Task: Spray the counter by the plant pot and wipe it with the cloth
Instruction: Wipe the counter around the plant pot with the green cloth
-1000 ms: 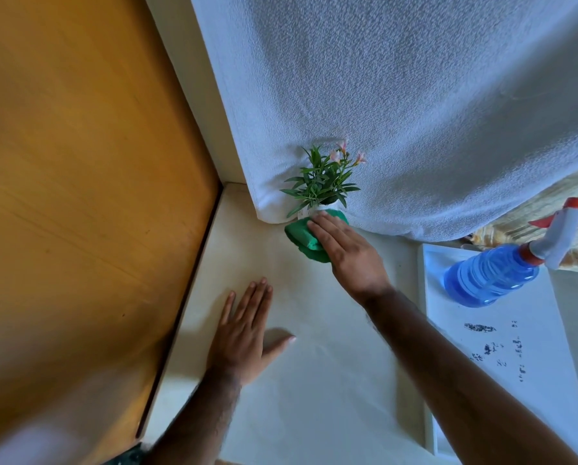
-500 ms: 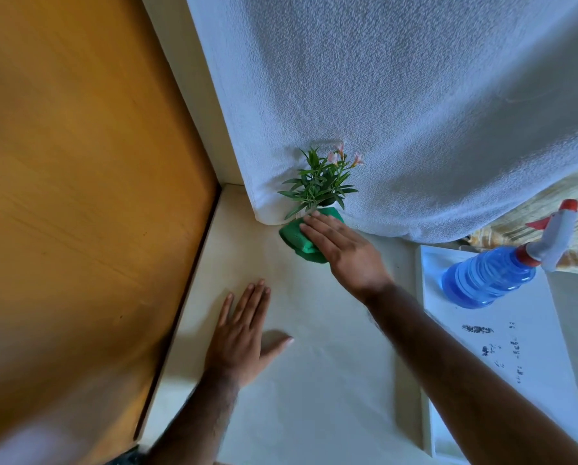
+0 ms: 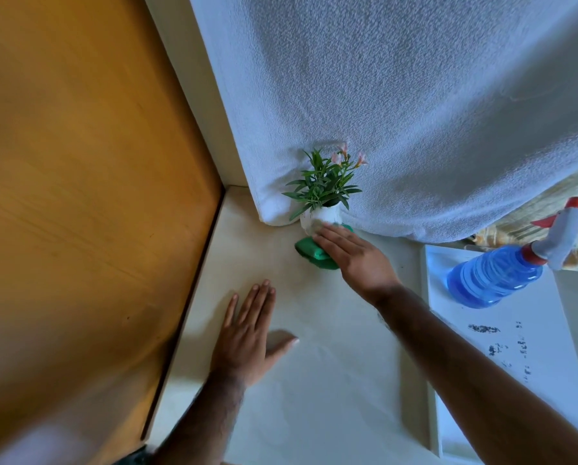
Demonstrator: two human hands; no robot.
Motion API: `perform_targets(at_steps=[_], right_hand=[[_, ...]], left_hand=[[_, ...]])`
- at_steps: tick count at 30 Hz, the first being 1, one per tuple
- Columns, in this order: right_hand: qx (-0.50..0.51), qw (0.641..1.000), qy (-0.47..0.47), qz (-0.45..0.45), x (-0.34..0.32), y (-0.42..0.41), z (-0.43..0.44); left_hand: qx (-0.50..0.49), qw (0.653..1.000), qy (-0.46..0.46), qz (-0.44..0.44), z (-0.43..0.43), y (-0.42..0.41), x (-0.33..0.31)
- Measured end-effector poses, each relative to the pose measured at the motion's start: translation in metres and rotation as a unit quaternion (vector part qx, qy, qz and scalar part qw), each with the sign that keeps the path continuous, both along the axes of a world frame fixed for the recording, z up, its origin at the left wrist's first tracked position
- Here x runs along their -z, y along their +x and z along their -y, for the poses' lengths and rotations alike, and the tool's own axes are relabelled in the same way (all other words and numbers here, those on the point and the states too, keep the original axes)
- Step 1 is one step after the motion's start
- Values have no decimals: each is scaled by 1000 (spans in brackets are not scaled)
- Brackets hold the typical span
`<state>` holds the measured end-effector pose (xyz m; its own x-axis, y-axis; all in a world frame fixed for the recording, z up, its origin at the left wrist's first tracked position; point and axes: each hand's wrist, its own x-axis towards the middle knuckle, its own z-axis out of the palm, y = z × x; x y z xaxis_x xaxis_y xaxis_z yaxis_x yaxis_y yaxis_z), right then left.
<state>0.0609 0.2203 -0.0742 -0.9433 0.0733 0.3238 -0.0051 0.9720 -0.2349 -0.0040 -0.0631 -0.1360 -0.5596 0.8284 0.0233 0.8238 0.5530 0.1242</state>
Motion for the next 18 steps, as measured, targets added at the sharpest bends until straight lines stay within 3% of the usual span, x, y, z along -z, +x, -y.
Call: perform_targets(at_steps=[3,12,18], right_hand=[[-19,999,9,-25,-9,-17,3],[15,998,-19,66,13,15,-6],[75,996,-47,-5,-18,41,-5]], left_hand=[[-4,1000,-13,2,2,0,0],[0,1000,17,0,2,-1,5],[-3,1000,7,10,3,-3,5]])
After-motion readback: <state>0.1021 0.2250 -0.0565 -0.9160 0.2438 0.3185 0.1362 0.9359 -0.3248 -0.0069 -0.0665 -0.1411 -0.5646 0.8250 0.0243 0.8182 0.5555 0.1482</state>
